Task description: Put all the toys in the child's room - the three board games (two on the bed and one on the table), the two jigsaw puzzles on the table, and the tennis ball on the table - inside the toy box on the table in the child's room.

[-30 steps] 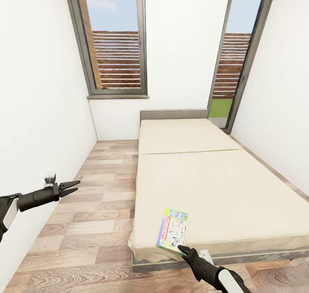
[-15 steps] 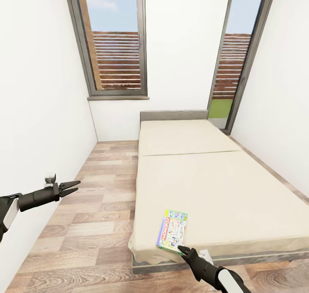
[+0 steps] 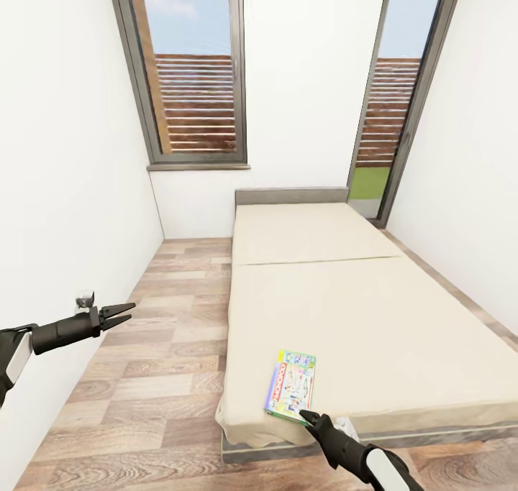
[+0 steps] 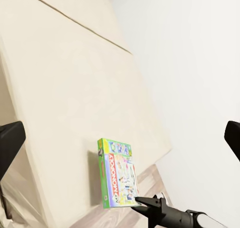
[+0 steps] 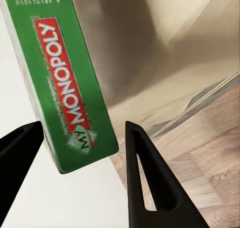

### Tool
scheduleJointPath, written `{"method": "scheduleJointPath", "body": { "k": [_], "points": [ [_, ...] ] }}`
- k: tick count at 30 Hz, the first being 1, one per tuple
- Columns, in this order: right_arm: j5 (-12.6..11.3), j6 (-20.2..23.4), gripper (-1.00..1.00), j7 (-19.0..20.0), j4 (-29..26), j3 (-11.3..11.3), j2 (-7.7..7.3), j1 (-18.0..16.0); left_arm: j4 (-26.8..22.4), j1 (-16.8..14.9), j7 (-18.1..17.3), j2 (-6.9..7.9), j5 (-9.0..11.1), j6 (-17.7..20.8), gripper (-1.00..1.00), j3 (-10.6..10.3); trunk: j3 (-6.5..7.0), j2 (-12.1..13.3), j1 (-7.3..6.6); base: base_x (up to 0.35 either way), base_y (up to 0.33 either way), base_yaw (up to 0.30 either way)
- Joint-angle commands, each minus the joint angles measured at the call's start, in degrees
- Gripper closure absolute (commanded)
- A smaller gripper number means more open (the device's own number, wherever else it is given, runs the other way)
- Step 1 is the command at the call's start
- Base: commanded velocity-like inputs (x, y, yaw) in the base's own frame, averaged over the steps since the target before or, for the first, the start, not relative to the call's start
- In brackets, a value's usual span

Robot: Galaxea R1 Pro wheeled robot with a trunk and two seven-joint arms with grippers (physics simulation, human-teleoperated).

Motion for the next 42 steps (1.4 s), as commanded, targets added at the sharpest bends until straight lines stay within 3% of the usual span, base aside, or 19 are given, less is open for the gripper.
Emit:
{"method": "scheduleJointPath", "body": {
  "k": [1,11,18,21,28,31,42],
  "points": [
    [-0.14,0.44,1.0,0.02,-0.01,-0.29,0.06,-0.03,0.01,-0.03,-0.12,0.0,0.1,0.55,-1.0,0.01,0.13,0.39,-0.23,0.0,0.0,0.0],
    [-0.17,1.11,1.0,-0.01,-10.23,-0.27,0.1,-0.01,0.01,-0.03,-0.1,-0.11,0.09,0.55,-1.0,-0.01,1.93,4.4,-2.43,0.0,0.0,0.0],
    [-0.14,5.01,1.0,-0.26,-28.34,-0.06,-0.01,0.46,0.01,-0.03,-0.04,-0.12,0.09,0.53,-1.0,0.13,3.18,7.21,-3.97,0.0,0.0,0.0],
    [-0.23,5.42,1.0,-0.06,-32.07,0.16,0.05,0.8,0.01,-0.03,0.02,-0.17,0.09,0.55,-1.0,0.14,3.72,8.41,-4.62,0.0,0.0,0.0],
    [-0.13,5.14,1.0,-0.08,-33.83,6.14,0.1,0.84,0.01,-0.03,0.01,-0.18,0.09,0.6,-1.0,0.34,4.98,11.22,-6.16,0.0,0.0,0.0],
    [-0.08,4.93,1.0,-0.21,-33.9,7.39,0.13,0.88,0.01,-0.03,0.0,-0.16,0.09,0.66,-1.0,0.26,5.52,12.42,-6.82,0.0,0.0,0.0],
    [-0.66,1.4,1.0,-0.36,-32.62,5.09,-0.5,1.28,1.47,0.91,1.5,-2.08,-0.25,-0.69,-1.0,0.3,6.05,13.61,-7.47,0.0,0.0,0.0]
  ]
}}
